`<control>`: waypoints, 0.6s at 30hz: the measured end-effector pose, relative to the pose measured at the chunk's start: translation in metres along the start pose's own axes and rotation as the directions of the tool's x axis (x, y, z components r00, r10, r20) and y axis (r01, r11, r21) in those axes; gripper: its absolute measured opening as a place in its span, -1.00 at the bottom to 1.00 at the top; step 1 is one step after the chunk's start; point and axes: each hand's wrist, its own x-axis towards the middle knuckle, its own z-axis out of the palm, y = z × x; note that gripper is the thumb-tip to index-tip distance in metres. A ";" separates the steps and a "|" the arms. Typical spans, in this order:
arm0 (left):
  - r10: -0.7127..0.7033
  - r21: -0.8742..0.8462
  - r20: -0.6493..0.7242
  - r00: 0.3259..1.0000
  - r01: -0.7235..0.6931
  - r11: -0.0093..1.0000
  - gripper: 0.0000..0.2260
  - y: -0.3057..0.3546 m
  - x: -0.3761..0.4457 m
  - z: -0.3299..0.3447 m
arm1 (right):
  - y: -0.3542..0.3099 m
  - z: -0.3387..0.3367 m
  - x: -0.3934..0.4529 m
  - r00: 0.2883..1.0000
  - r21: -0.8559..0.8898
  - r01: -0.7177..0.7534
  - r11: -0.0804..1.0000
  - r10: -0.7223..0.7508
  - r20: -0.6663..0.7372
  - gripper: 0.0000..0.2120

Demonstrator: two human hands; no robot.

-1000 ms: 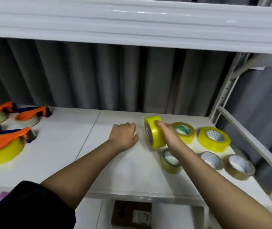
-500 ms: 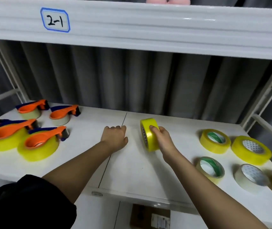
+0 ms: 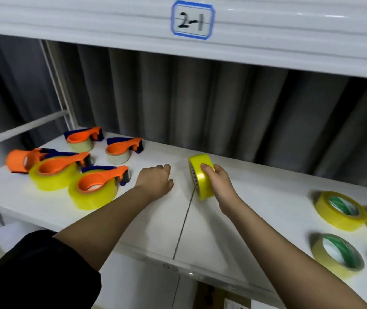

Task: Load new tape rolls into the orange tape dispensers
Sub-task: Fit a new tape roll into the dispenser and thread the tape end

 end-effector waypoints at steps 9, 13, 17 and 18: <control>0.140 0.022 -0.088 0.986 -0.139 0.990 -0.70 -0.138 0.017 0.000 | -0.025 0.135 0.020 0.991 0.033 -0.001 0.999 0.006 -0.132 -0.85; 0.187 0.007 -0.102 0.977 -0.188 0.982 -0.71 -0.192 0.020 -0.001 | -0.037 0.182 0.026 0.982 0.063 -0.020 0.998 0.032 -0.187 -0.82; 0.188 0.033 -0.082 0.979 -0.186 0.982 -0.70 -0.226 0.025 0.000 | -0.045 0.214 0.029 0.981 0.069 -0.016 0.997 0.029 -0.190 -0.81; 0.185 0.036 -0.076 0.980 -0.183 0.983 -0.70 -0.231 0.025 0.000 | -0.048 0.220 0.030 0.982 0.064 -0.017 0.998 0.028 -0.186 -0.84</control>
